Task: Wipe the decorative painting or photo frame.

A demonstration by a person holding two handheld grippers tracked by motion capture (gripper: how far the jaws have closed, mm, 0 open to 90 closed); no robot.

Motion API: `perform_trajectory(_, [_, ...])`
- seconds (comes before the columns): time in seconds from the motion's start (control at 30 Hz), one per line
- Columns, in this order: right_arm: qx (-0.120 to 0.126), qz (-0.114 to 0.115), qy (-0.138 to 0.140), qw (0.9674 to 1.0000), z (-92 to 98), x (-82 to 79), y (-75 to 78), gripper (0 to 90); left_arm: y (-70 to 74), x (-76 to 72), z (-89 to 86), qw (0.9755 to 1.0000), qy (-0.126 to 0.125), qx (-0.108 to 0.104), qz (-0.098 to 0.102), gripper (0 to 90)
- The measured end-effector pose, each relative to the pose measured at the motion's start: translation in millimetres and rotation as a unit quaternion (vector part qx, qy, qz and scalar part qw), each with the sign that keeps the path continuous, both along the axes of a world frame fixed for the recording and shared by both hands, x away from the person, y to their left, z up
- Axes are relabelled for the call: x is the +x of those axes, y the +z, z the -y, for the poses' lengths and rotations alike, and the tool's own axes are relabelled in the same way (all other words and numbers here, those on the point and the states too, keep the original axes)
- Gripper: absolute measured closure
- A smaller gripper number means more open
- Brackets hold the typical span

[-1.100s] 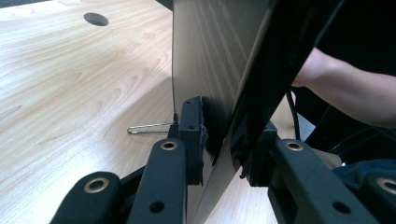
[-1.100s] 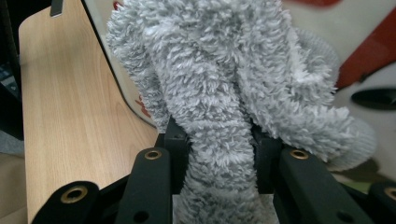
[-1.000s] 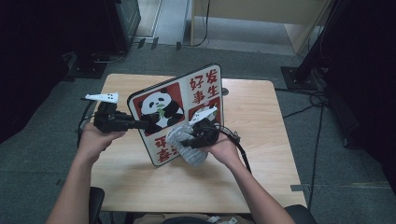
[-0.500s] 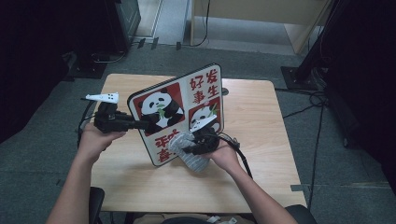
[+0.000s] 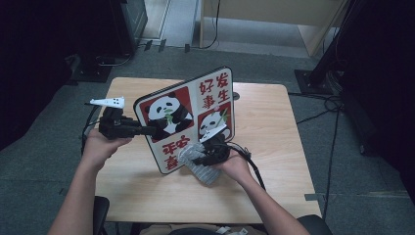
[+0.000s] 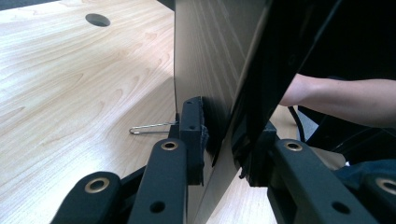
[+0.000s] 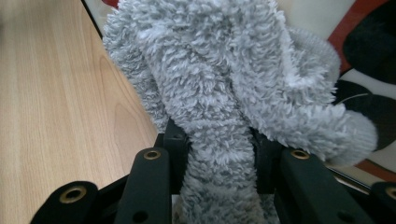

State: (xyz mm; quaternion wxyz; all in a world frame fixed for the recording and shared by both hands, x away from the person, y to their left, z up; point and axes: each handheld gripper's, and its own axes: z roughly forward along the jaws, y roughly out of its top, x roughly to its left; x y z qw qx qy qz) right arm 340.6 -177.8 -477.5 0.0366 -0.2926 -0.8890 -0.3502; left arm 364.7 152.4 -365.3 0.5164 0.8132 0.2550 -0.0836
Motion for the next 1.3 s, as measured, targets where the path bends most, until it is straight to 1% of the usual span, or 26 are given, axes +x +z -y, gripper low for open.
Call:
perform_trajectory(0.13, [-0.005, -0.001, 0.000, 1.0000, -0.6, -0.6, 2.0, 67.7, -0.4, 0.6, -0.5, 1.0000, 0.004, -0.002, 0.003, 74.2])
perform_trajectory(0.23, [-0.009, -0.009, 0.000, 0.9999, -0.1, -1.4, 4.9, 68.6, -0.4, 0.9, -1.0, 1.0000, 0.004, -0.002, 0.004, 73.7])
perform_trajectory(0.3, [-0.009, -0.011, 0.004, 0.9999, 0.8, -2.3, 7.3, 68.8, -0.3, 1.1, -1.2, 1.0000, 0.005, -0.001, 0.002, 71.8])
perform_trajectory(0.33, [-0.010, -0.014, 0.006, 0.9998, 1.3, -2.8, 8.8, 68.9, -0.1, 0.7, -0.9, 1.0000, 0.006, 0.000, 0.004, 71.2])
perform_trajectory(0.5, [-0.008, -0.008, 0.010, 0.9999, 3.0, -4.3, 16.2, 68.9, 1.0, 0.2, -1.0, 0.9999, 0.008, 0.007, 0.003, 66.3])
perform_trajectory(0.53, [-0.008, -0.009, 0.010, 0.9999, 3.4, -4.9, 18.3, 68.8, 1.3, 0.0, -0.9, 0.9999, 0.009, 0.009, 0.004, 65.0])
perform_trajectory(0.6, [-0.005, -0.004, 0.013, 0.9999, 4.4, -4.7, 21.5, 68.9, 2.2, -0.5, -0.1, 0.9998, 0.010, 0.016, 0.007, 62.7])
perform_trajectory(0.7, [-0.004, -0.003, 0.012, 0.9999, 5.2, -5.3, 25.9, 68.8, 1.7, -0.3, 0.2, 0.9999, 0.008, 0.012, 0.005, 61.6])
perform_trajectory(0.77, [-0.002, -0.004, 0.011, 0.9999, 4.9, -6.0, 28.6, 68.9, 0.2, 0.8, -0.5, 0.9999, 0.007, 0.010, 0.002, 58.4])
perform_trajectory(0.87, [0.002, 0.000, 0.013, 0.9999, 3.8, -7.3, 32.9, 68.9, -0.3, 0.5, -1.7, 1.0000, 0.004, 0.005, 0.005, 57.7])
perform_trajectory(0.93, [0.003, 0.003, 0.016, 0.9999, 3.4, -8.1, 37.1, 68.9, -0.5, 0.8, -1.9, 1.0000, -0.006, -0.007, 0.002, 55.2])
perform_trajectory(0.97, [0.004, 0.005, 0.017, 0.9998, 3.2, -8.2, 39.4, 68.9, -0.6, 1.0, -1.8, 0.9999, -0.009, -0.010, 0.001, 53.9])
perform_trajectory(1.0, [0.006, 0.005, 0.016, 0.9998, 2.6, -8.3, 41.8, 68.9, -0.7, 1.0, -1.6, 0.9999, -0.008, -0.006, 0.003, 53.3])
perform_trajectory(1.1, [-0.002, 0.015, 0.018, 0.9997, -0.6, -8.3, 50.5, 69.0, -1.8, 1.9, -2.2, 1.0000, -0.005, -0.002, -0.001, 54.2])
perform_trajectory(1.13, [0.000, 0.016, 0.018, 0.9997, -1.4, -9.1, 54.0, 69.0, -1.6, 1.7, -2.9, 1.0000, -0.005, 0.001, -0.001, 54.9])
perform_trajectory(1.3, [0.003, 0.019, 0.017, 0.9997, -4.3, -10.9, 71.3, 69.0, 2.3, -0.3, -10.8, 1.0000, 0.003, -0.007, 0.000, 57.2])
